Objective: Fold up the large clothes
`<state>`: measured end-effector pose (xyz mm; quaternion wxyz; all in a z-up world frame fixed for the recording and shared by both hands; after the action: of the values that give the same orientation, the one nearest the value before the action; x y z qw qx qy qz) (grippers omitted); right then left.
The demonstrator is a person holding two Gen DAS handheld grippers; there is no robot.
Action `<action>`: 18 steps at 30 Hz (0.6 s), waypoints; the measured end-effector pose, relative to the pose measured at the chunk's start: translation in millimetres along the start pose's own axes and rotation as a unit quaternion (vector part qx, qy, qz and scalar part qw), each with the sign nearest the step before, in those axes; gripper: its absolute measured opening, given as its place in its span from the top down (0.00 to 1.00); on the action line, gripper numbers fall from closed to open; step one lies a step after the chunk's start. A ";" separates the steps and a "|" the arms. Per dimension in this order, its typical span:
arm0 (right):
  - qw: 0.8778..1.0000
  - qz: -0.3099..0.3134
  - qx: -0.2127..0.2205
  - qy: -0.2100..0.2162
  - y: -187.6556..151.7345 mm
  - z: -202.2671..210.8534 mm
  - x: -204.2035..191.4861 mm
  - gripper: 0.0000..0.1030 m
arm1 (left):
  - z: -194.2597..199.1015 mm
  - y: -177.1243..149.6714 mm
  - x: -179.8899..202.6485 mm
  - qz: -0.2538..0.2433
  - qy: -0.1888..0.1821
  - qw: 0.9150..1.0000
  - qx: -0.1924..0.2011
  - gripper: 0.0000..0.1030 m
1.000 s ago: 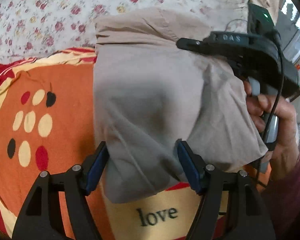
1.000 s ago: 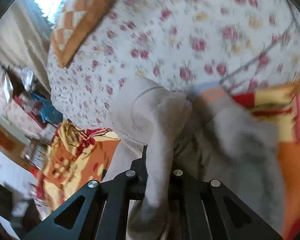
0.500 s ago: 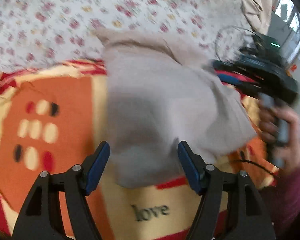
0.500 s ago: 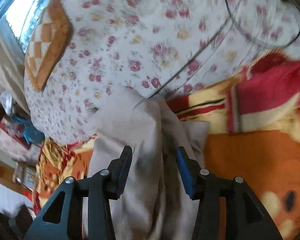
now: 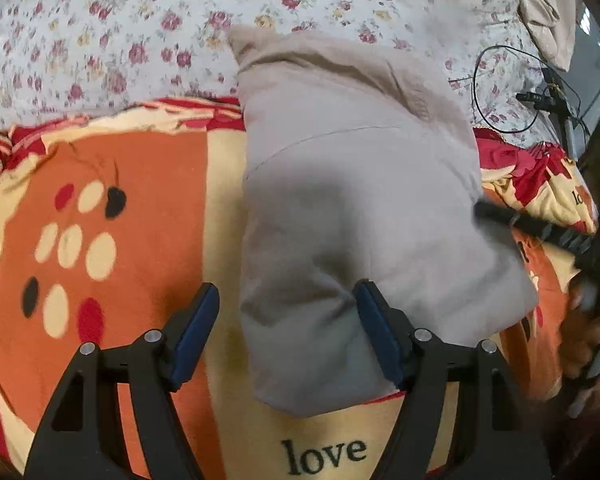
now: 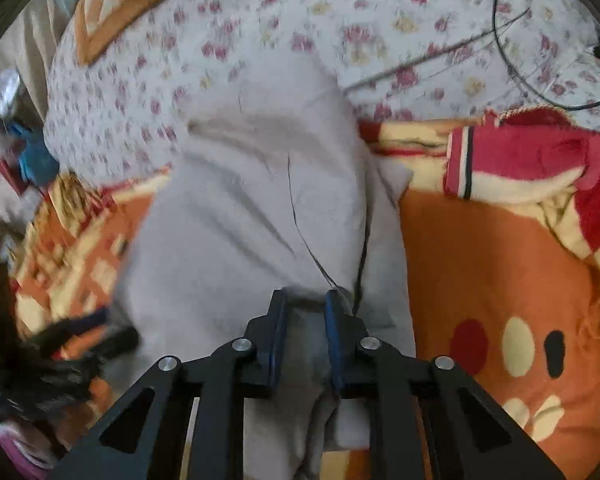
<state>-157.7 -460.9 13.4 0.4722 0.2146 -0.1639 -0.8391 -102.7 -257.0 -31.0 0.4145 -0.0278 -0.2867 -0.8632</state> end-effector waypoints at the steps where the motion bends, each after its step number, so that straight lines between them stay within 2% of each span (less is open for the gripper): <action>1: 1.000 0.000 0.018 0.004 7.4 9.0 -3.5 0.70 | 1.5 3.8 -0.1 -0.006 0.005 1.000 0.005 0.31; 2: 0.999 0.001 0.043 0.011 19.2 20.5 -11.7 0.61 | 2.3 7.5 -0.5 -0.009 0.010 1.000 0.010 0.31; 4: 0.997 0.000 0.071 0.022 41.7 29.0 -29.7 0.50 | 0.9 14.3 -1.7 -0.008 0.015 1.000 0.016 0.31; 8: 0.997 0.010 0.077 0.027 79.0 6.2 -55.9 0.47 | -8.9 20.8 -2.4 -0.005 0.013 1.000 0.011 0.31; 9: 0.997 0.016 0.078 0.025 87.2 -2.4 -60.6 0.44 | -11.5 21.9 -1.9 -0.008 0.014 1.000 0.009 0.31; 10: 0.996 0.031 0.080 0.022 95.8 -11.4 -63.8 0.36 | -12.6 22.6 -1.5 -0.011 0.014 1.000 0.009 0.31; 11: 0.996 0.042 0.083 0.017 101.1 -18.7 -66.7 0.35 | -13.9 23.7 -1.1 -0.014 0.015 1.000 0.009 0.30; 13: 0.995 0.042 0.082 -0.030 111.7 -41.4 -53.0 0.36 | -16.7 24.9 -0.8 -0.017 0.013 1.000 0.009 0.27; 14: 0.995 0.018 0.073 -0.065 116.1 -56.2 -35.0 0.38 | -18.2 25.5 -0.8 -0.017 0.010 1.000 0.009 0.26; 15: 0.994 -0.005 0.067 -0.081 118.0 -65.7 -20.6 0.38 | -19.3 26.0 -0.5 -0.016 0.008 1.000 0.008 0.25; 17: 0.992 -0.065 0.051 -0.098 116.2 -87.9 11.1 0.37 | -22.5 26.7 0.6 -0.011 -0.002 1.000 0.008 0.21; 18: 0.991 -0.093 0.032 -0.086 110.4 -103.5 22.5 0.35 | -23.7 26.8 1.2 -0.008 -0.006 1.000 0.009 0.20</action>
<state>-35.1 -543.0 -26.9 0.3694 0.1712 -0.2102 -0.8889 -79.4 -283.4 -37.8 0.4067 -0.0265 -0.2974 -0.8634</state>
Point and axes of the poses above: each gripper's, at about its wrist camera, not at the fingertips, and z roughly against the way its jaws point, x to its right, y to its top, the point moved 10 cm from there along -z, roughly the way its jaws point, and after that the axes turned 9 degrees about -y, right-handed, at the moved point
